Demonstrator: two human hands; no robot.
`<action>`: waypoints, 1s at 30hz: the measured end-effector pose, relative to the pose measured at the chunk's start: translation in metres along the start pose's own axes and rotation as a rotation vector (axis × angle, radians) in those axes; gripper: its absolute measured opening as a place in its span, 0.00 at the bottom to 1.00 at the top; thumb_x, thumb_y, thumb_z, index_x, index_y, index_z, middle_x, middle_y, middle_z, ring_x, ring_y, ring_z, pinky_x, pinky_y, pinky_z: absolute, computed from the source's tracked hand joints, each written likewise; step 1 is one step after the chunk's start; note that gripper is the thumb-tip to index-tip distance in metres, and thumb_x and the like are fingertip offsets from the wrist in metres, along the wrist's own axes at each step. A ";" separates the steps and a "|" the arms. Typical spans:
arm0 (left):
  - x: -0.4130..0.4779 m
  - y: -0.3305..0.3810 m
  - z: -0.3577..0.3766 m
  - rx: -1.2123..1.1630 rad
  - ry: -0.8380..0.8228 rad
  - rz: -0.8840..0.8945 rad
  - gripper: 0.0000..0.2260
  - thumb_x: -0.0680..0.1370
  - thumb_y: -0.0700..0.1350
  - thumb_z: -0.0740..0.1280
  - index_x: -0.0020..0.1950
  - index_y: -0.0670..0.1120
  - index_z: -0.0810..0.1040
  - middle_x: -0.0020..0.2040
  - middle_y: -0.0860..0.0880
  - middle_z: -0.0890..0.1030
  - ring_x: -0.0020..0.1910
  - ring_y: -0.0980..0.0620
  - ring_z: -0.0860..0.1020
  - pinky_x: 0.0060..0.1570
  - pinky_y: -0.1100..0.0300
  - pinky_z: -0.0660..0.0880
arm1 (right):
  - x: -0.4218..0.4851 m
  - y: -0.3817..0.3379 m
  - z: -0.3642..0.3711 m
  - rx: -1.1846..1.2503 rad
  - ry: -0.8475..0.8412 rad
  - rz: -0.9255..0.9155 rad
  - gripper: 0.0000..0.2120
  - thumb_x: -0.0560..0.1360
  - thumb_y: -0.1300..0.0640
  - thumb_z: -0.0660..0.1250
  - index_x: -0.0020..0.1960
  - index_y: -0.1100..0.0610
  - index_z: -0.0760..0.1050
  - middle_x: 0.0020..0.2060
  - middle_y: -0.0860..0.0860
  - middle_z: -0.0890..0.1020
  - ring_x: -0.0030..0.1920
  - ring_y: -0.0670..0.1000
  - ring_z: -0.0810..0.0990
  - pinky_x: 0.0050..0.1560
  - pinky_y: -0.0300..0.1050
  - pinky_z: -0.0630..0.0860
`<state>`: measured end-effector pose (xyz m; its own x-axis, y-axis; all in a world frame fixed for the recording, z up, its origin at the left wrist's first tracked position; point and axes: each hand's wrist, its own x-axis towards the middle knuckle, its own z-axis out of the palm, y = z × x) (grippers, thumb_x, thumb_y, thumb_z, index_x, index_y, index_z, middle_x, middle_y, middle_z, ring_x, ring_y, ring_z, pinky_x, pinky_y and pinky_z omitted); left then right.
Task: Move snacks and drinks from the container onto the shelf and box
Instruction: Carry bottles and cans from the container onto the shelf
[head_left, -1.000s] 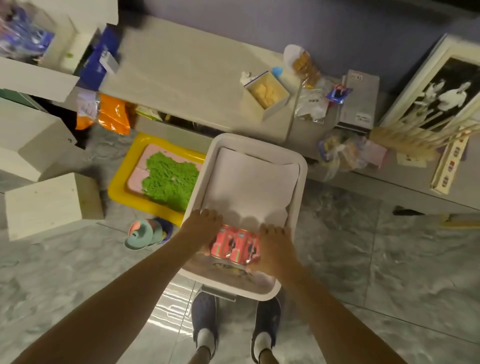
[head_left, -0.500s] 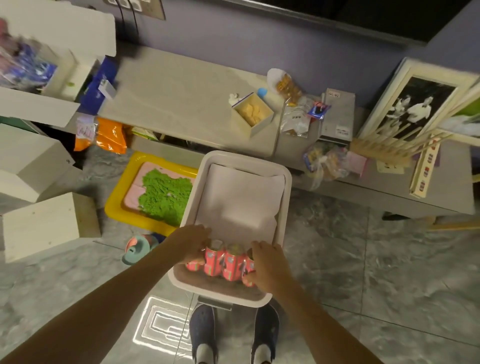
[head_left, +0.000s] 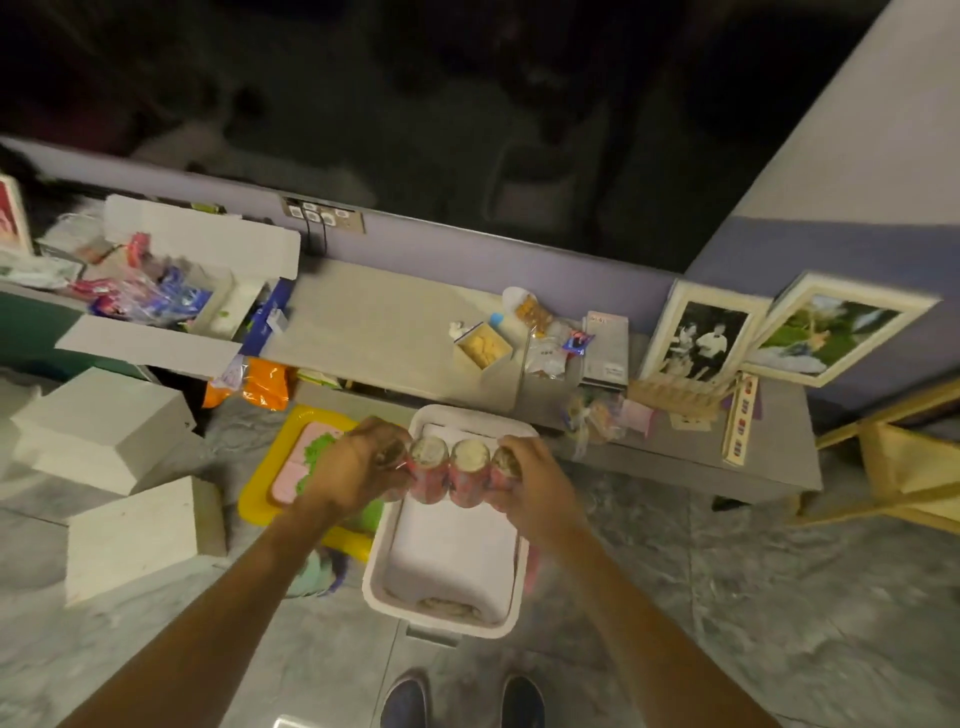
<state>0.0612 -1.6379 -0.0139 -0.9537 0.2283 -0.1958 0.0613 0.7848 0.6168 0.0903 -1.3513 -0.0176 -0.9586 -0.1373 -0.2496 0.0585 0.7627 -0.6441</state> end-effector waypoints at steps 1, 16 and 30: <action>0.000 0.015 -0.019 -0.006 0.027 0.024 0.22 0.65 0.57 0.79 0.57 0.57 0.82 0.55 0.55 0.80 0.50 0.52 0.81 0.50 0.57 0.78 | -0.001 -0.012 -0.019 0.002 0.024 -0.026 0.31 0.74 0.53 0.78 0.74 0.51 0.72 0.68 0.51 0.73 0.63 0.52 0.77 0.58 0.38 0.70; -0.013 0.231 -0.186 -0.144 0.179 0.124 0.31 0.65 0.54 0.86 0.65 0.51 0.81 0.52 0.53 0.85 0.49 0.55 0.82 0.51 0.57 0.78 | -0.093 -0.133 -0.261 0.026 0.343 -0.091 0.39 0.71 0.54 0.82 0.78 0.47 0.71 0.72 0.50 0.76 0.70 0.53 0.76 0.71 0.52 0.75; 0.028 0.476 -0.081 -0.208 -0.127 0.528 0.18 0.64 0.50 0.87 0.49 0.55 0.87 0.42 0.59 0.87 0.41 0.60 0.84 0.44 0.67 0.77 | -0.265 -0.007 -0.395 -0.055 0.658 0.220 0.38 0.72 0.55 0.76 0.80 0.52 0.68 0.70 0.54 0.75 0.69 0.56 0.76 0.71 0.52 0.74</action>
<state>0.0393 -1.3050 0.3359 -0.7662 0.6353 0.0966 0.4474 0.4196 0.7898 0.2334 -1.0706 0.3384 -0.8966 0.4229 0.1313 0.2734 0.7620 -0.5870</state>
